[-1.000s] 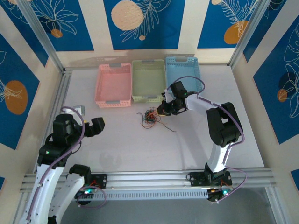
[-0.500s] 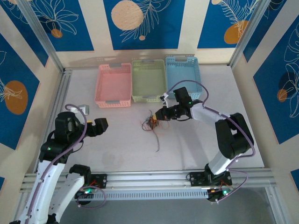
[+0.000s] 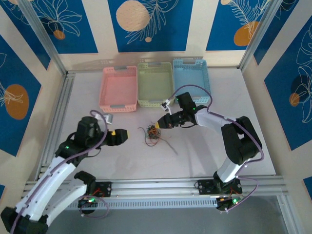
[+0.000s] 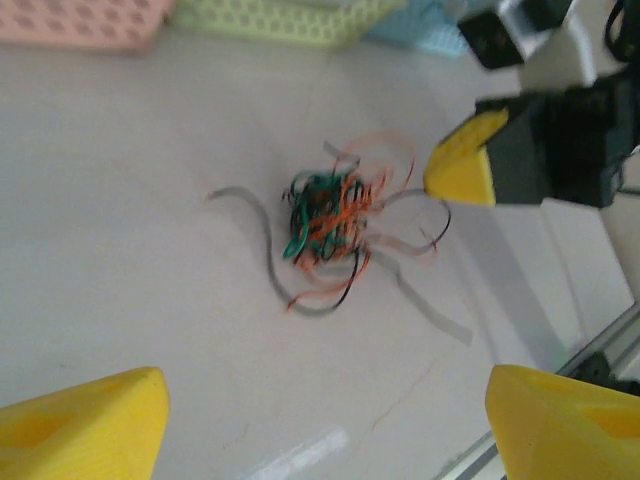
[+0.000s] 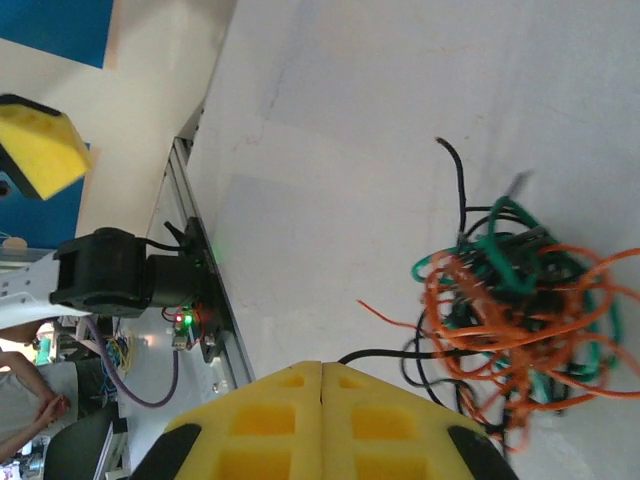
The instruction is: Untangle the cables
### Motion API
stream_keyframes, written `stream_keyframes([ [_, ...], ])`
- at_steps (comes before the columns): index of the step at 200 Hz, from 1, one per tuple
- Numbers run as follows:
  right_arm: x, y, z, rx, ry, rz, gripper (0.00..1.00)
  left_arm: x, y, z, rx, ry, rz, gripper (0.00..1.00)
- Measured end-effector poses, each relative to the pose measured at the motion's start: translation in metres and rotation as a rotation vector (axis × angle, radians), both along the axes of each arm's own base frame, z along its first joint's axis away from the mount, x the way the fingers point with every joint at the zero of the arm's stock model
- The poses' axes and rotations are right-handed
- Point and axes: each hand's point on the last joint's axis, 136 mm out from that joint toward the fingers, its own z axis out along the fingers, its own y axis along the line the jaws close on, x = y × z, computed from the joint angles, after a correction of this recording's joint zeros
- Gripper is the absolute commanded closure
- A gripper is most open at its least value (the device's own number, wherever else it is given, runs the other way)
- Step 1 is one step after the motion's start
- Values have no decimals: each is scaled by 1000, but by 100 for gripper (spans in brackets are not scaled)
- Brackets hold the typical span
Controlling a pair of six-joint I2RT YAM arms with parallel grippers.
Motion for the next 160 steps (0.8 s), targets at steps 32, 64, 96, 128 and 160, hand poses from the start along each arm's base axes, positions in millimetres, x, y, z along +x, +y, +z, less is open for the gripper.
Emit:
stream_keyframes([
  [32,3,0,-1,-12,0,-8,100,0,-15,-38,59,64,-24,18],
  [64,5,0,0,-14,-3,-13,100,5,-26,-61,79,95,-21,20],
  [96,6,0,0,-19,-2,-18,100,9,-40,-78,103,119,-43,20],
  [128,6,0,0,-23,-4,-22,100,13,-49,-85,98,122,-47,22],
  [160,7,-1,-1,-26,1,-27,100,16,-59,-92,97,125,-59,25],
])
